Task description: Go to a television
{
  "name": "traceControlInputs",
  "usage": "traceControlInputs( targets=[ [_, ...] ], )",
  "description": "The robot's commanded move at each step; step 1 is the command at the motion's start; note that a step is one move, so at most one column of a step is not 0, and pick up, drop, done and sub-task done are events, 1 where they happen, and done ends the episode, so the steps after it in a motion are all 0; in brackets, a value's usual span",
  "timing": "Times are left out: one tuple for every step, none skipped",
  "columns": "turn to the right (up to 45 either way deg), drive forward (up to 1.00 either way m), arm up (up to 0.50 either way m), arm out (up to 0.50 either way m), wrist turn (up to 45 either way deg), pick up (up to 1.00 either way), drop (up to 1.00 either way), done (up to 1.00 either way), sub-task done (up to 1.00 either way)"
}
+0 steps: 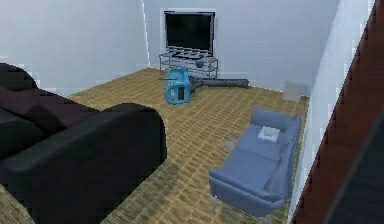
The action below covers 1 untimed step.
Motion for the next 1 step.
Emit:
traceControlInputs(
  targets=[
    [0.0,1.0,0.0,0.0,0.0,0.0,0.0,0.0,0.0]
  ],
)
